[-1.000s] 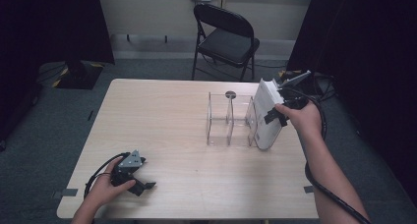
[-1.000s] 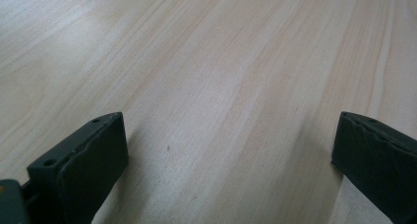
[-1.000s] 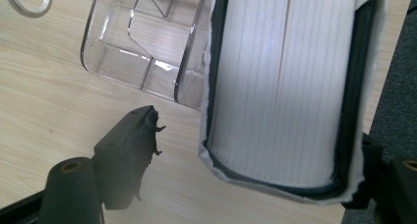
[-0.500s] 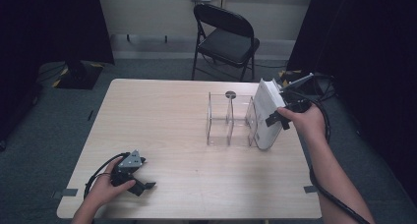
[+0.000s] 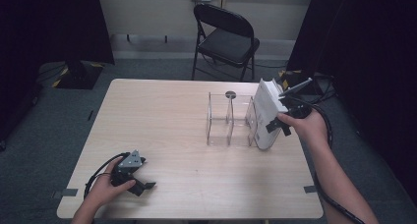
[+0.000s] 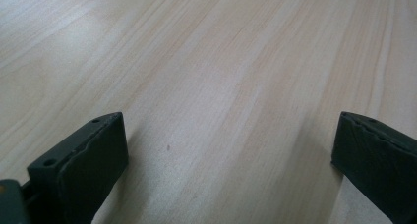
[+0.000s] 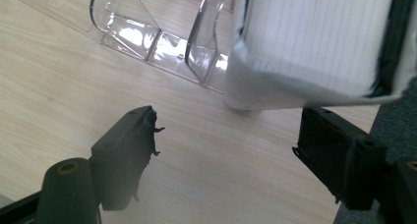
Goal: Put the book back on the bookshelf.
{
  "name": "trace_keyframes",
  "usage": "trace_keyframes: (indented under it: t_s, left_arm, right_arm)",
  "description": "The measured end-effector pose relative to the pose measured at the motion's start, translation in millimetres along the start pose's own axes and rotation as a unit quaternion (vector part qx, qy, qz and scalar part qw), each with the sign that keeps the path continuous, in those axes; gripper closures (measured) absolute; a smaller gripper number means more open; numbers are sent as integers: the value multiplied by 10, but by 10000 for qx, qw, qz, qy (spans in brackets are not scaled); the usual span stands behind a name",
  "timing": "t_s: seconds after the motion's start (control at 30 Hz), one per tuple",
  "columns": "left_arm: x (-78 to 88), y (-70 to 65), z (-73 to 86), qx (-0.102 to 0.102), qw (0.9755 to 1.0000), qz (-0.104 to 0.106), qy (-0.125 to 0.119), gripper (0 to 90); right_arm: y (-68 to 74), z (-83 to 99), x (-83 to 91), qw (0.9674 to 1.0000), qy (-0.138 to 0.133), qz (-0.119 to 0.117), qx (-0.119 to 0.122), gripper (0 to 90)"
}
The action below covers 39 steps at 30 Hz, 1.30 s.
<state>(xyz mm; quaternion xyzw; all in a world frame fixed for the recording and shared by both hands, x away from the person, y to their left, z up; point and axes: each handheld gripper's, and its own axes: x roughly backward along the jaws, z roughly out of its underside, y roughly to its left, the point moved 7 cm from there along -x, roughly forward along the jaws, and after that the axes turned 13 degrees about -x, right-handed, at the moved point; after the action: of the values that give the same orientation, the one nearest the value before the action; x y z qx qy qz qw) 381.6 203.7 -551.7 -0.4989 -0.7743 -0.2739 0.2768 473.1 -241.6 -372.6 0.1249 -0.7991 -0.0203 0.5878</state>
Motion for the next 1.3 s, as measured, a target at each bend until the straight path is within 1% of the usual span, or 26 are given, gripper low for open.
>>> trace_keyframes:
  t_s: [0.07,0.1,0.2,0.3,0.37,0.47,0.53,0.63,0.67,0.7,0.77,0.83,0.9,0.97,1.07,1.1,1.13,1.2,1.3]
  left_arm:
    - [0,0,0,0,10000,0,-1,0]
    - [0,0,0,1,10000,0,-2,0]
    - [-5,1,-2,8,10000,-33,-22,0]
    - [-5,1,-2,10,10000,-34,-25,0]
    - [-5,1,-2,9,10000,-34,-24,0]
    - [-6,1,-2,9,10000,-34,-25,0]
    - [-7,2,-2,6,10000,-41,-28,0]
    - [-6,1,-2,6,10000,-39,-28,0]
    - [-6,2,-2,4,10000,-40,-25,0]
    - [-7,2,-2,5,10000,-41,-27,0]
    - [-6,2,-2,5,10000,-40,-26,0]
    - [-6,2,-2,4,10000,-40,-25,0]
    - [-6,2,-1,3,10000,-39,-22,0]
    - [-6,2,-2,5,10000,-40,-26,0]
    - [-7,2,-2,7,10000,-40,-27,0]
    - [-2,0,-1,1,10000,-6,-11,0]
    - [-8,2,-2,6,10000,-46,-32,0]
    - [-6,2,-2,6,10000,-40,-25,0]
    - [-7,2,-2,7,10000,-41,-28,0]
  right_arm:
    - [18,26,6,10000,23,-62,-29,219]
    - [20,34,5,10000,10,-85,26,219]
    - [48,55,10,9998,-26,-188,83,220]
    - [75,83,0,9998,-23,-179,122,221]
    - [104,107,-12,9995,26,-208,220,221]
    - [152,133,-46,9990,14,-286,347,221]
    - [181,161,-69,9989,70,-281,378,221]
    - [248,188,-106,9978,75,-450,482,221]
    - [278,201,-113,9978,102,-443,490,221]
    - [298,204,-121,9974,90,-443,566,221]
    - [346,219,-136,9971,123,-414,624,221]
    - [391,225,-151,9964,118,-446,710,221]
    - [422,227,-172,9960,102,-392,798,221]
    - [454,237,-192,9958,106,-377,830,220]
    - [498,250,-233,9951,100,-472,859,220]
    - [513,261,-245,9951,125,-477,855,220]
    - [526,267,-263,9945,120,-510,905,220]
    - [550,278,-288,9941,122,-549,927,219]
    - [589,299,-319,9939,145,-613,901,219]
